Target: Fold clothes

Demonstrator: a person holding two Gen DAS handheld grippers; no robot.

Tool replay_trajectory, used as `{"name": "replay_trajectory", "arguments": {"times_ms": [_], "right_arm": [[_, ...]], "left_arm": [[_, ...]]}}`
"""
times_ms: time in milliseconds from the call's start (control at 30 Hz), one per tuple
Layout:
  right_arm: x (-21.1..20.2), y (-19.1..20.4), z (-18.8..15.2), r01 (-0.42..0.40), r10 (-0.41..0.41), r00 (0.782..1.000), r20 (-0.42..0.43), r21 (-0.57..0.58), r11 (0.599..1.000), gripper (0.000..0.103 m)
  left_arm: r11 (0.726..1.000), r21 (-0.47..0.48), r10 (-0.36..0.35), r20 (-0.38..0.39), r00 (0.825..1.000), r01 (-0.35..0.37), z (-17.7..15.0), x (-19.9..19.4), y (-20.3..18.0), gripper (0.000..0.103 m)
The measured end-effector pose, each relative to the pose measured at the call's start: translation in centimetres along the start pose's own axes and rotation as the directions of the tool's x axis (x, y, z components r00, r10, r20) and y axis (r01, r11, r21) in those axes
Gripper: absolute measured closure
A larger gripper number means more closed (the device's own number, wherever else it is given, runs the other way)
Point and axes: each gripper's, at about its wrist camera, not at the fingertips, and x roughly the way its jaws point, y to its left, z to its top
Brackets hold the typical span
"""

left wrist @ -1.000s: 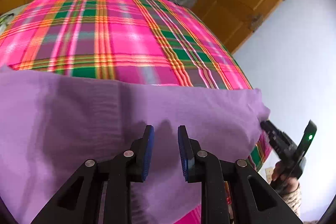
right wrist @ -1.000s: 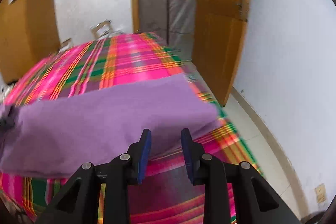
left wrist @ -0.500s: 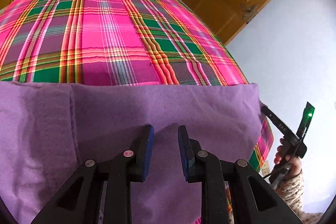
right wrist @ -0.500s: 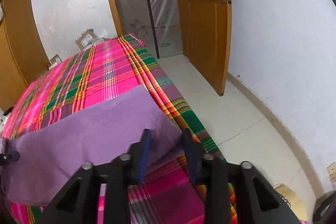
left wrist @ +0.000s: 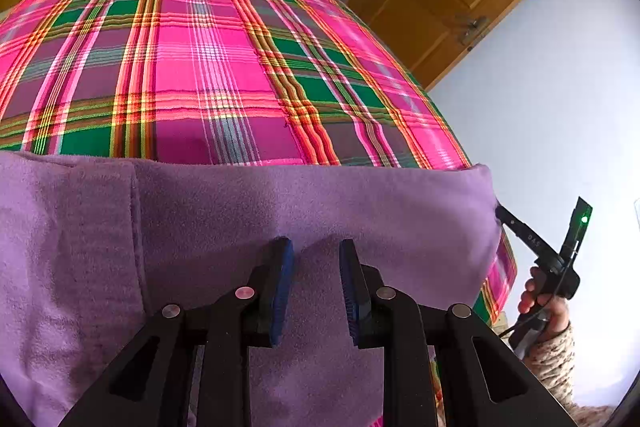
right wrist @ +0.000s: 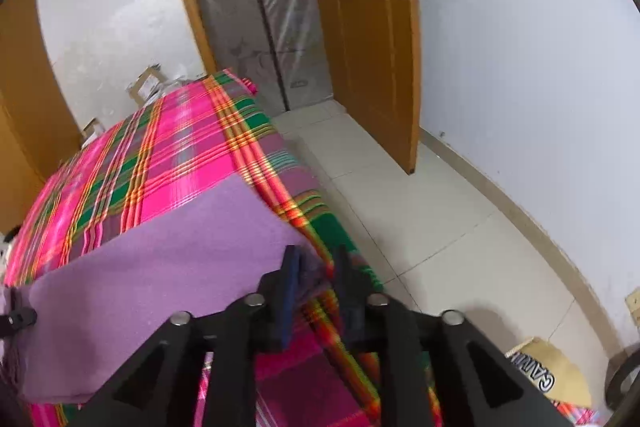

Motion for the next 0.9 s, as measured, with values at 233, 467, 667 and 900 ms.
{"name": "replay_trajectory", "arguments": {"times_ms": [233,467,667,900], "right_arm": [[-1.5,-0.8,-0.5,-0.074,0.072,0.997,0.025,0.086,0.994,0.072],[-0.5,-0.7,-1.2,-0.088,0.090,0.996,-0.011,0.116,0.989,0.066],[0.2,1.0,-1.2,-0.034,0.034,0.999,-0.011,0.043,0.999,0.064],[0.6,3.4,-1.6,0.003,-0.004,1.000,-0.007,-0.081,0.997,0.085]], "left_arm": [[1.000,-0.003,0.000,-0.001,1.000,0.000,0.0,-0.1,0.1,0.079],[1.000,0.019,0.018,-0.014,1.000,-0.018,0.3,0.1,-0.6,0.078],[0.998,0.057,0.010,-0.033,0.999,-0.008,1.1,0.9,-2.1,0.078],[0.997,0.079,0.003,-0.057,0.998,0.002,1.2,1.8,-3.0,0.078]]}}
